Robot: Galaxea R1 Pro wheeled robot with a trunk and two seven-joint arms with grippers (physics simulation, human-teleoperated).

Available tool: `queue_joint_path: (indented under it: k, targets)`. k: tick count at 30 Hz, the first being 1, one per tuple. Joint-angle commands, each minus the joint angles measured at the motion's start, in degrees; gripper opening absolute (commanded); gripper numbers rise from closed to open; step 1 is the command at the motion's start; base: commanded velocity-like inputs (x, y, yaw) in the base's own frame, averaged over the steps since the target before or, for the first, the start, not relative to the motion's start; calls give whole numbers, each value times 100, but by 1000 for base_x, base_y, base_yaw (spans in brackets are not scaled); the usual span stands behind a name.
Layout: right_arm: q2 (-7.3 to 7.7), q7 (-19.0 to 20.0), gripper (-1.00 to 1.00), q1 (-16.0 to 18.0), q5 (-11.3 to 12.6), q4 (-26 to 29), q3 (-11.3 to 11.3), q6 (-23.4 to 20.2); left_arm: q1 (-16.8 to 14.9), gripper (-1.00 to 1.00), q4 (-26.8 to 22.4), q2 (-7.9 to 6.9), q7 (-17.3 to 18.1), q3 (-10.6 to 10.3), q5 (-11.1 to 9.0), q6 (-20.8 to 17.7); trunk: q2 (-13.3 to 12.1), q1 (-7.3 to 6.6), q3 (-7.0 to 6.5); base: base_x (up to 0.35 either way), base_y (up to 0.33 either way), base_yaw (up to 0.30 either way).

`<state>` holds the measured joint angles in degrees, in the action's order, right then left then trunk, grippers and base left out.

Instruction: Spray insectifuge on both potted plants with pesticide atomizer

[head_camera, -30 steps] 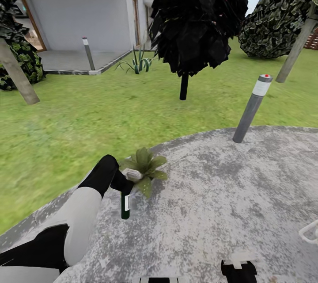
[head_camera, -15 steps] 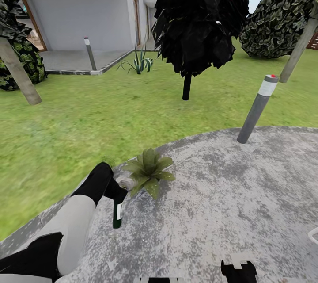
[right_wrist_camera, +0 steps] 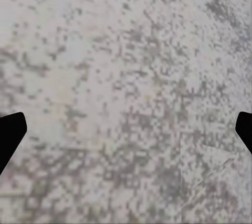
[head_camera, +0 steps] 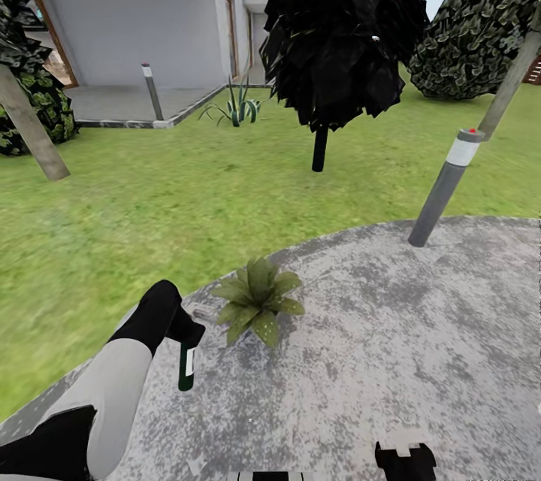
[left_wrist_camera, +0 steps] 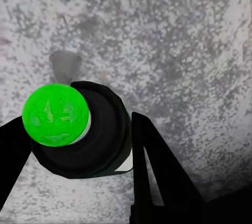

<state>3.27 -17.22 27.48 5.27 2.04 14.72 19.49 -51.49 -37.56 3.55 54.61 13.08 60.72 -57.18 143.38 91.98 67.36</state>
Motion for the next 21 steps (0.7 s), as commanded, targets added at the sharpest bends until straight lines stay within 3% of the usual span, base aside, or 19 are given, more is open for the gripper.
queue_joint_path:
  k: [1, 5, 10, 21]
  targets:
    - [-1, -9, 100, 3, 56, -5, 49, 20, 14, -100, -7, -5, 55, 36, 58, -21, 2, 0, 5, 39, 39, -204]
    - [-2, -9, 100, 3, 54, -11, 49, 20, 237, -100, -17, -34, -92, 36, 62, 11, 2, 0, 5, 11, 11, -244]
    - [-2, -9, 100, 3, 53, -11, 49, 20, 430, -100, -22, -154, -386, 36, 33, 50, 2, 0, 5, 1, 1, -51]
    - [-2, -9, 100, 3, 53, -11, 49, 20, 351, -100, -37, -34, -388, 64, -33, 120, 2, 0, 5, 87, 94, -1]
